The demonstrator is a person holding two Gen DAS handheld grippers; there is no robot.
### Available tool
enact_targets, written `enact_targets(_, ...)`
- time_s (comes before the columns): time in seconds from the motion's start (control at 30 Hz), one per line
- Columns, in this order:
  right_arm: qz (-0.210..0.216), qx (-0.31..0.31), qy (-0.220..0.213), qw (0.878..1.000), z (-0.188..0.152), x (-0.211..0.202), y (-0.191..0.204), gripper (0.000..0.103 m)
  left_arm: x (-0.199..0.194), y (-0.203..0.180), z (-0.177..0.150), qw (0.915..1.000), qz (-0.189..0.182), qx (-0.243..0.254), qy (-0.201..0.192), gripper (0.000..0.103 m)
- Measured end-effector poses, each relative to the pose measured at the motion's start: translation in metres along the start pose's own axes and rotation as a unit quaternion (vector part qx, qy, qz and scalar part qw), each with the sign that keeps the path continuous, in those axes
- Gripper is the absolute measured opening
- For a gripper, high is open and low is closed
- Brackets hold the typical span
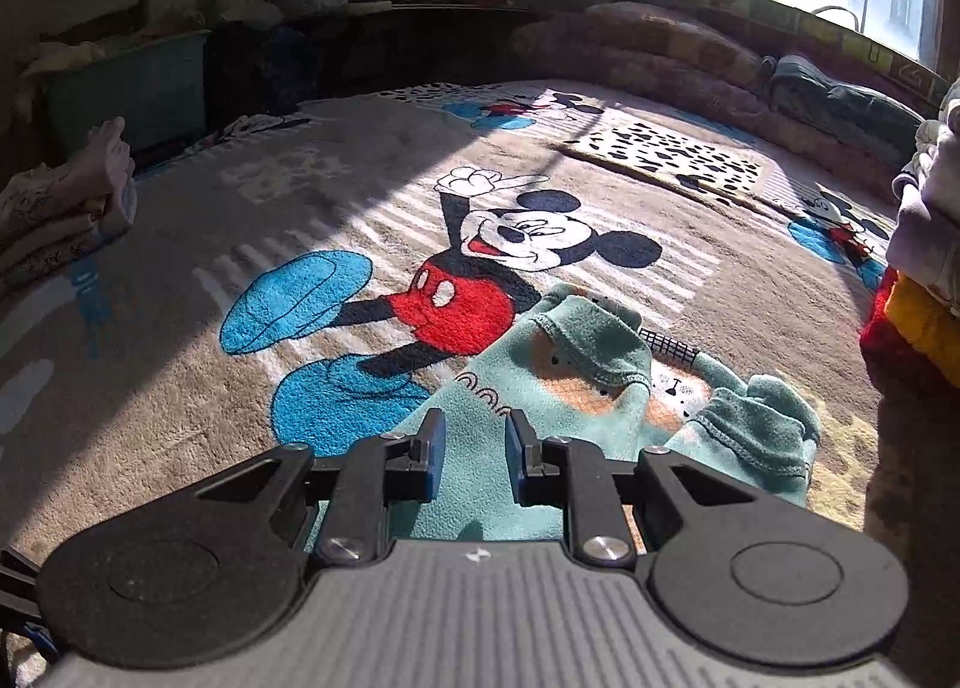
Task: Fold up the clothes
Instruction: 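Raise the right gripper away from the folded pants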
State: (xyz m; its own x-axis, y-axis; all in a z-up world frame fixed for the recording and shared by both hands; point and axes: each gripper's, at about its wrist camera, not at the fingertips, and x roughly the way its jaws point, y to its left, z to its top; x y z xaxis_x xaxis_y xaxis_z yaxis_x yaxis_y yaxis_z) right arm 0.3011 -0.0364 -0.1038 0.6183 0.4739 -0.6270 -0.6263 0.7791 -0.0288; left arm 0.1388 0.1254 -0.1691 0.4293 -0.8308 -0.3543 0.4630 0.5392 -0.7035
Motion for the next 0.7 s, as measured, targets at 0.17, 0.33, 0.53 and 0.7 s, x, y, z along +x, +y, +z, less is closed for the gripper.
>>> enact_targets(0.17, -0.02, -0.058, 0.019, 0.998, 0.015, 0.041, 0.005, 0.023, 0.002, 0.0, 0.004, 1.0, -0.004, -0.001, 0.008, 0.082)
enact_targets(0.33, -0.012, -0.096, 0.055, 0.994, 0.017, 0.067, 0.009, 0.025, 0.002, 0.004, 0.005, 0.9998, -0.011, -0.01, 0.012, 0.082)
enact_targets(0.53, -0.011, -0.053, 0.023, 0.998, 0.04, 0.056, -0.014, 0.023, 0.003, 0.003, 0.005, 0.9997, -0.015, -0.012, 0.014, 0.082)
enact_targets(0.7, 0.006, -0.015, 0.021, 1.0, 0.02, 0.085, -0.032, 0.026, 0.002, 0.006, 0.005, 0.9995, -0.021, -0.019, 0.013, 0.082)
